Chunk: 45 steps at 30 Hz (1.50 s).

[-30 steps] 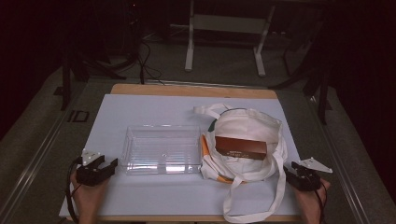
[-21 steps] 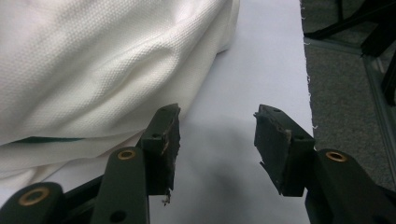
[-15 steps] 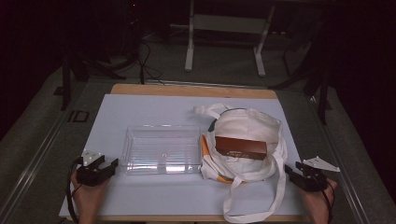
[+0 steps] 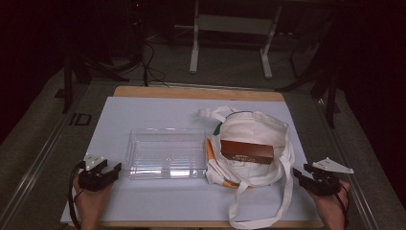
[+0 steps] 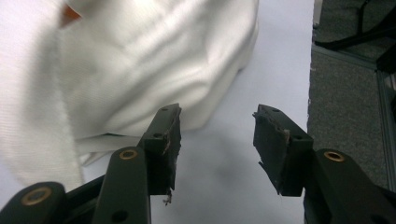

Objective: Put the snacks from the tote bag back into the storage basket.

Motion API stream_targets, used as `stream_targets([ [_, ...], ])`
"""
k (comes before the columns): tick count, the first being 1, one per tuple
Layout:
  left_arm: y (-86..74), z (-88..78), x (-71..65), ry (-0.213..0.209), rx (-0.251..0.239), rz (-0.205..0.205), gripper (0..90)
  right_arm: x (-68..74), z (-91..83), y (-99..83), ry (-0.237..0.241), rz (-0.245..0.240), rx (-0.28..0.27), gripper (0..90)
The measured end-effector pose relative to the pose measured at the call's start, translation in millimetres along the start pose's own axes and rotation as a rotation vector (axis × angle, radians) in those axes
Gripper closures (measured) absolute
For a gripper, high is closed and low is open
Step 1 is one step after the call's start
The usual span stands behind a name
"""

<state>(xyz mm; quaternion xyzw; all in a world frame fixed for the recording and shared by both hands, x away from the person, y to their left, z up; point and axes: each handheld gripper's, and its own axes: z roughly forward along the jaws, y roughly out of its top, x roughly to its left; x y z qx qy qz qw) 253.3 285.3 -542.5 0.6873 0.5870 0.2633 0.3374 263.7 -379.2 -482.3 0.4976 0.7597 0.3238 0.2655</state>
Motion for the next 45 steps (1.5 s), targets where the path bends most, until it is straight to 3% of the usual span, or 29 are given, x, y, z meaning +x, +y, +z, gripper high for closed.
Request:
stream_targets([
  [13, 0.4, 1.0, 0.0, -0.004, 0.008, -0.001, 42.4, 10.0, -11.4, 21.8, 0.029, -0.078, -0.005, 51.2],
  [32, 0.8, 2.0, 0.2, -0.006, 0.02, -0.001, 41.9, 15.9, -28.7, 48.7, 0.051, -0.143, -0.03, 54.2],
  [45, 1.1, 2.5, 0.6, -0.01, 0.025, -0.002, 41.6, 30.0, -27.4, 67.7, 0.078, -0.215, -0.03, 52.4],
])
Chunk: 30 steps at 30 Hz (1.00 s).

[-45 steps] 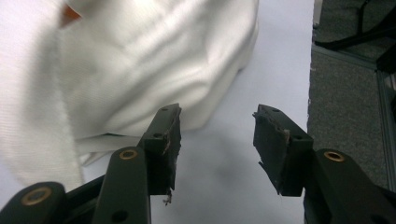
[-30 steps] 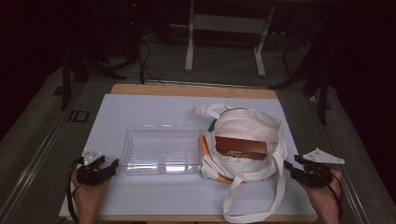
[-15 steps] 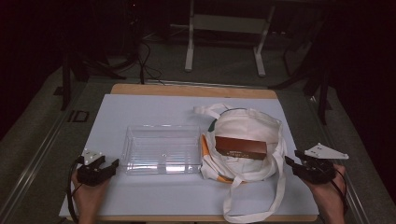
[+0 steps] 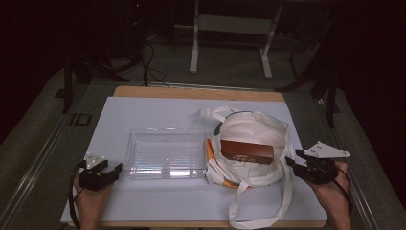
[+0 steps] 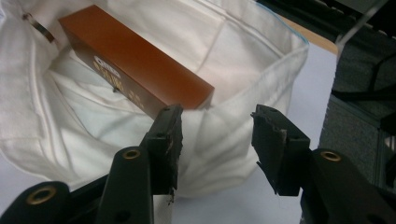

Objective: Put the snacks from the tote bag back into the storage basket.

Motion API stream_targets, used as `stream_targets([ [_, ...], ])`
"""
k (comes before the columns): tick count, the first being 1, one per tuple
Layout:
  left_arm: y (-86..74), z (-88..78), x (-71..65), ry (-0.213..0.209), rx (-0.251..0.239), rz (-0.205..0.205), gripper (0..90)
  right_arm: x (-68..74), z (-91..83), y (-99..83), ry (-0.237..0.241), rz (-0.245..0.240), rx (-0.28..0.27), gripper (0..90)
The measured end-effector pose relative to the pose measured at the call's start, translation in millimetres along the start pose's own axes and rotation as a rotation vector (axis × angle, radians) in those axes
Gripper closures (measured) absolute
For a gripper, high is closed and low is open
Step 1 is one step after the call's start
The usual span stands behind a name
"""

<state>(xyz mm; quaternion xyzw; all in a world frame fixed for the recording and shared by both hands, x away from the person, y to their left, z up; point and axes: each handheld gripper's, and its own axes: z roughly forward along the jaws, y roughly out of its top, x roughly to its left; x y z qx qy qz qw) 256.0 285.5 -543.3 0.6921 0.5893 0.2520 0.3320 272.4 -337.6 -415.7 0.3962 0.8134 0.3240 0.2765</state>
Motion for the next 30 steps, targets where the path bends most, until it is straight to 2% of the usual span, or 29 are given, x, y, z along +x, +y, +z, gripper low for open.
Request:
stream_targets([
  [13, 0.0, 0.3, 0.5, -0.005, 0.002, -0.004, 41.5, 10.4, 18.9, 22.0, 0.022, -0.094, 0.043, 48.0],
  [19, 0.0, 0.4, 0.6, -0.006, 0.002, -0.005, 41.4, 11.1, 30.4, 27.3, 0.043, -0.13, 0.079, 45.7],
  [30, -0.5, -0.8, 0.8, -0.003, -0.01, -0.006, 41.6, 9.0, 46.1, 33.1, 0.053, -0.192, 0.145, 41.6],
])
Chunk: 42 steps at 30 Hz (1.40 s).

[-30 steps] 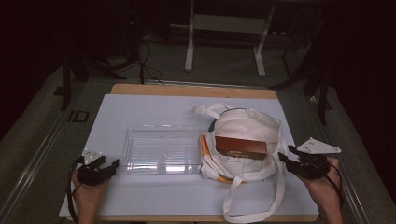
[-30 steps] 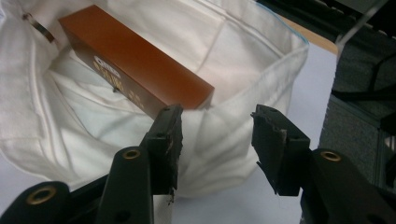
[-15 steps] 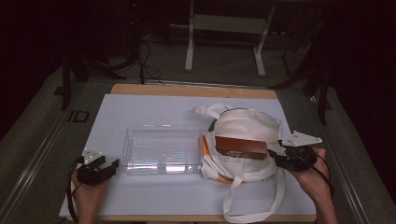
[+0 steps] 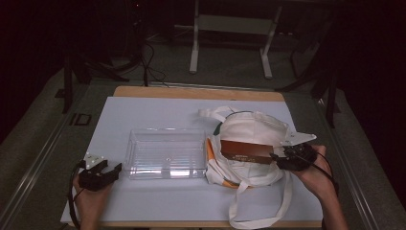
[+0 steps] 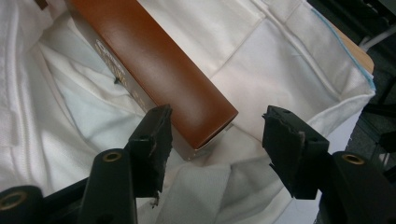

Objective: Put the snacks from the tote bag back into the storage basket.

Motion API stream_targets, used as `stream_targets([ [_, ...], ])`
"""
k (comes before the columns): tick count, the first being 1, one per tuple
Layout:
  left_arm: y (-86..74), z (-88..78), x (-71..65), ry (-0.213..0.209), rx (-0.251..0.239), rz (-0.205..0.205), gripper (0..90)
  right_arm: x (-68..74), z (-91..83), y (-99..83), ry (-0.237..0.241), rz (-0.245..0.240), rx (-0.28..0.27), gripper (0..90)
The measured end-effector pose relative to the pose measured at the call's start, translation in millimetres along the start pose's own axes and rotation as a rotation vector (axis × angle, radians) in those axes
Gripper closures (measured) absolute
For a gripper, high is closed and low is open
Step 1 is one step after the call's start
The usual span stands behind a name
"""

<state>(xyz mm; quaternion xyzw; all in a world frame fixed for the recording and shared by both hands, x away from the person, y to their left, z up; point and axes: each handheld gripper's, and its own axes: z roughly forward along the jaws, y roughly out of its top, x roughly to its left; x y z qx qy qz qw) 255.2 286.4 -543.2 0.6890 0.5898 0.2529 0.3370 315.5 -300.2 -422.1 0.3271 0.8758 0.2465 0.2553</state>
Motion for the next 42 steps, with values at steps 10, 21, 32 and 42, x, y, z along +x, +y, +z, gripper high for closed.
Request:
stream_targets([
  [10, 0.2, 0.3, 0.2, -0.005, 0.005, 0.001, 41.6, 0.2, 14.2, 11.9, 0.015, -0.078, 0.066, 38.9],
  [21, 0.4, 0.8, 0.3, -0.006, 0.011, 0.002, 41.4, -1.3, 27.1, 21.8, 0.015, -0.119, 0.133, 37.1],
  [32, 0.5, 1.1, 0.5, -0.008, 0.012, -0.001, 41.0, -2.4, 38.3, 25.8, 0.075, -0.137, 0.175, 31.1],
  [42, 0.6, 1.2, 0.8, -0.012, 0.014, -0.002, 40.3, -1.7, 46.7, 32.4, 0.105, -0.171, 0.235, 26.3],
])
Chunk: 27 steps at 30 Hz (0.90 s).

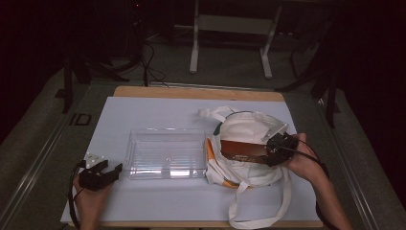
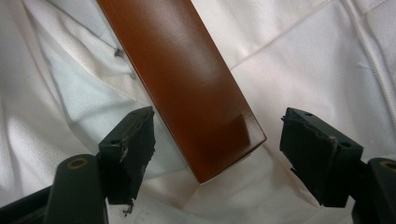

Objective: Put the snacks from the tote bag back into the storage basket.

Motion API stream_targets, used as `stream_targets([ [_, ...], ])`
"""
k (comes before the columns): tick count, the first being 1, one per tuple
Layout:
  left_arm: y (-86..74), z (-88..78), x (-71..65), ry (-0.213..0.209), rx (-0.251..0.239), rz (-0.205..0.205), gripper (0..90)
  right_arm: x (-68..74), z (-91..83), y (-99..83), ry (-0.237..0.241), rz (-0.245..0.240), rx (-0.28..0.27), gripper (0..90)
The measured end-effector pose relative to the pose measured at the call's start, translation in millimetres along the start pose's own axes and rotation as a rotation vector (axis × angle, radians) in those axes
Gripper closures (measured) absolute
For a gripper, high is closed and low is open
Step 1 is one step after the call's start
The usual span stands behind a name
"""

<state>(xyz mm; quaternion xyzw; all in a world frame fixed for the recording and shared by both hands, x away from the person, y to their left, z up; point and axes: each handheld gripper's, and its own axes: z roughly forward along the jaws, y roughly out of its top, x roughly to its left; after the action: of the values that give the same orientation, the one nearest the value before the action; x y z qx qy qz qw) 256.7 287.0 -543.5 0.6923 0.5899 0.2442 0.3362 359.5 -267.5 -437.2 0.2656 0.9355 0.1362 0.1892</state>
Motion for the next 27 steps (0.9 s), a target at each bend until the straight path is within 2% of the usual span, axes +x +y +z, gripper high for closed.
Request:
stream_targets([
  [7, 0.0, 0.0, 0.0, -0.001, 0.0, 0.0, 40.2, -1.3, 3.5, 5.2, 0.031, -0.017, 0.016, 25.2],
  [11, 0.0, 0.0, 0.4, -0.005, -0.001, -0.002, 40.1, -2.4, 8.0, 9.9, 0.07, -0.043, 0.037, 24.0],
  [22, 0.0, 0.0, 0.6, -0.007, 0.0, -0.002, 39.9, -5.3, 18.2, 14.7, 0.105, -0.082, 0.072, 23.2],
  [27, 0.1, 0.0, 0.6, -0.008, 0.001, -0.003, 39.8, -9.4, 23.5, 18.1, 0.138, -0.095, 0.09, 23.0],
])
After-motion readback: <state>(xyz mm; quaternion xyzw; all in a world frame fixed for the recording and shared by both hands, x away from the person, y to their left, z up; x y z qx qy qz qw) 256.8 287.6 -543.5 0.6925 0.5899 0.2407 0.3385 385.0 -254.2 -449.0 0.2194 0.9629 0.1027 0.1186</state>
